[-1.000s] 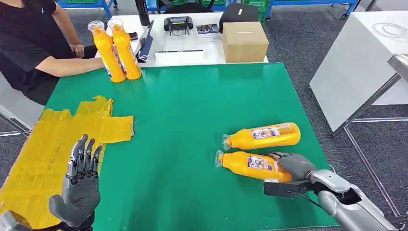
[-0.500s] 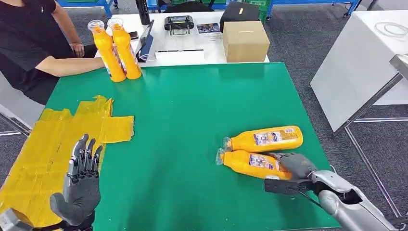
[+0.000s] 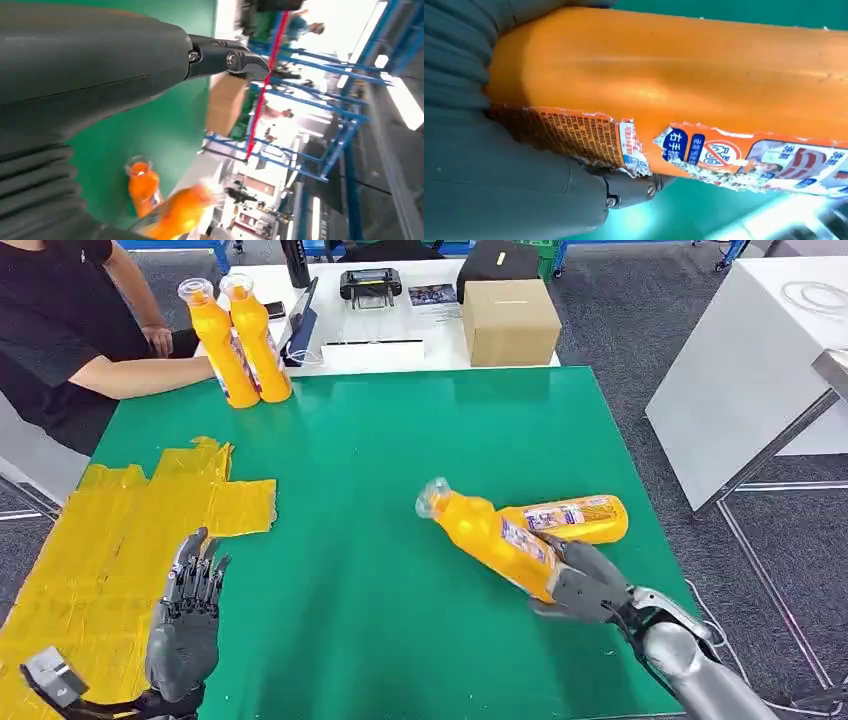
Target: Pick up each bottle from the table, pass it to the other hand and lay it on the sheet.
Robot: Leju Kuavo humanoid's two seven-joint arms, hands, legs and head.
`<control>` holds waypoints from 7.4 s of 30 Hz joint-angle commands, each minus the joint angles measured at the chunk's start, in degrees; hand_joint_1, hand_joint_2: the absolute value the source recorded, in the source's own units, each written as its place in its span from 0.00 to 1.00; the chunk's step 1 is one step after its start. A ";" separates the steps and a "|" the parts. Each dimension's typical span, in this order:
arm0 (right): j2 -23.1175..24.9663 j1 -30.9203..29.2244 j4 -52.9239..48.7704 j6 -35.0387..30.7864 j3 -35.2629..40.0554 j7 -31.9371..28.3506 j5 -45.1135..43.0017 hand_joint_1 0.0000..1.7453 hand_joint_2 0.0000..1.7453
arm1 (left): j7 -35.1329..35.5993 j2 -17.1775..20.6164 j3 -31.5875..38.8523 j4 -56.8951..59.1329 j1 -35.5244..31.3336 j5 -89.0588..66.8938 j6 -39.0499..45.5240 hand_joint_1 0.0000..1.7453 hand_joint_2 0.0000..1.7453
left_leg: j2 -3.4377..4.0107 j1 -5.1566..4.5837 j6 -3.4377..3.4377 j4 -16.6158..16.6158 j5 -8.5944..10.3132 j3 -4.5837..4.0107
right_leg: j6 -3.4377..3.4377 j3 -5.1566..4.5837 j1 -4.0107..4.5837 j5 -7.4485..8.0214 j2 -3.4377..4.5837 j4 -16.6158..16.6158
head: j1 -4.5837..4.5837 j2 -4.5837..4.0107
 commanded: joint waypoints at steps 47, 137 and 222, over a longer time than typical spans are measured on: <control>33.93 -19.33 25.00 -7.35 36.34 1.74 8.56 1.00 1.00 | 6.52 0.16 -8.24 4.20 -0.30 14.06 2.78 0.00 1.00 | -0.13 0.12 -0.04 -0.08 0.07 -0.44 | -0.04 -0.40 0.08 0.02 -0.10 -0.08 | 0.04 0.00; 8.34 -3.18 -12.49 -10.90 4.22 -3.00 11.83 0.00 0.00 | 0.17 5.84 11.40 19.00 -4.74 -82.27 46.93 1.00 1.00 | -0.24 -0.05 -0.04 -0.09 0.11 -0.41 | -0.04 -0.41 -0.14 0.03 -0.19 -0.09 | 0.02 0.00; -18.43 -7.21 3.80 9.39 -9.07 -0.23 6.86 0.00 1.00 | -8.38 4.78 9.60 4.39 -7.58 -15.20 4.26 0.00 0.00 | -0.73 -0.07 0.09 0.10 0.28 -0.47 | 0.00 -0.21 -0.13 0.10 -0.62 -0.12 | 0.00 0.00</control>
